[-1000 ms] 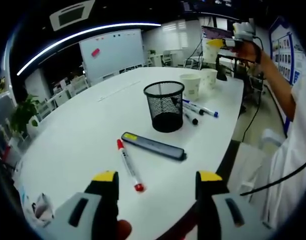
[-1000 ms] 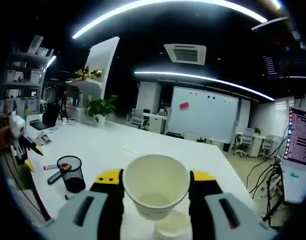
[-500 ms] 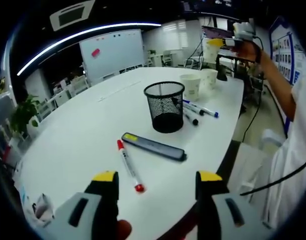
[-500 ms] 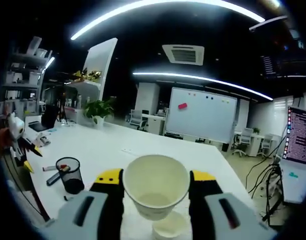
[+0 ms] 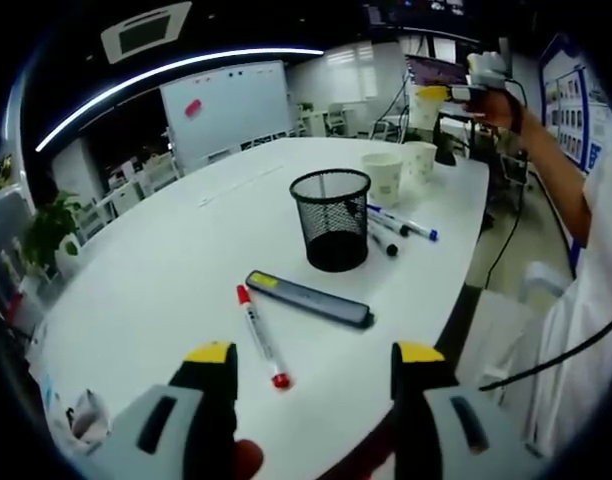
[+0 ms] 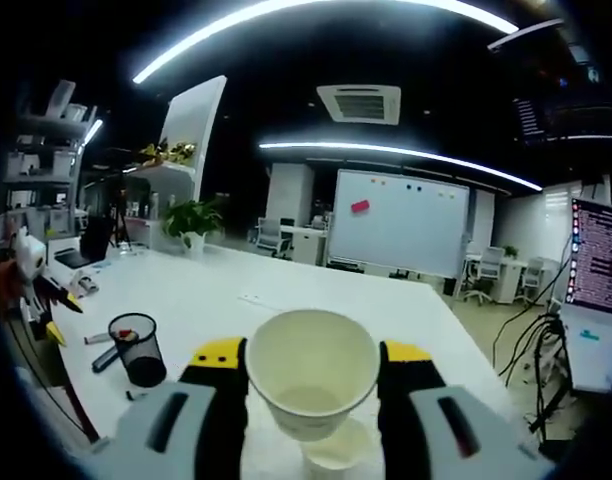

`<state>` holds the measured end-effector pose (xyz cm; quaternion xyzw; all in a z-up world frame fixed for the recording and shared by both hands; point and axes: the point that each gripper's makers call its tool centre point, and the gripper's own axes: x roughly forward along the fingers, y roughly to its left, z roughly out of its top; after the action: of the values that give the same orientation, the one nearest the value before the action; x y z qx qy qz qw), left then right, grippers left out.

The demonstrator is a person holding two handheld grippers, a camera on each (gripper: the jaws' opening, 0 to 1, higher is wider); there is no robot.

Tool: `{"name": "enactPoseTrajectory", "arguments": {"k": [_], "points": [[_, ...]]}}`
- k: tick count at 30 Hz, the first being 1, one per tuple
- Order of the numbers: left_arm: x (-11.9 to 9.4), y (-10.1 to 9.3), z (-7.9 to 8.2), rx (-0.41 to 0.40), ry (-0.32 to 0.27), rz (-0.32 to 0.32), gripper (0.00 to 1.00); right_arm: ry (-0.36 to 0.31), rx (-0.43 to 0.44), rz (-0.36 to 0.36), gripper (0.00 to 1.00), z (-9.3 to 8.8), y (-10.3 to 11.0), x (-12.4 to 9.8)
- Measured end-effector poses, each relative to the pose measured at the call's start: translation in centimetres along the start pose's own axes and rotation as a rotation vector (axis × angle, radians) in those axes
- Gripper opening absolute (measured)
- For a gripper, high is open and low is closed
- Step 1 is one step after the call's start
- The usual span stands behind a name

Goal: Place the scattered laser pointers and whiteboard markers into the pen holder and stack the scattered paper cups together

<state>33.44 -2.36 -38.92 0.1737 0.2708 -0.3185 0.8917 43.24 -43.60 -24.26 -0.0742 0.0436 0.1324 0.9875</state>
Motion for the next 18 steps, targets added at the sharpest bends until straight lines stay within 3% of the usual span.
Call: {"name": "enactPoseTrajectory", "arguments": {"k": [18], "points": [[-0.1,0.0,0.0,0.011,0.008,0.001,0.62,0.005,-0.009,-0.039,0.51,0.0,-1.5,0.1]]}}
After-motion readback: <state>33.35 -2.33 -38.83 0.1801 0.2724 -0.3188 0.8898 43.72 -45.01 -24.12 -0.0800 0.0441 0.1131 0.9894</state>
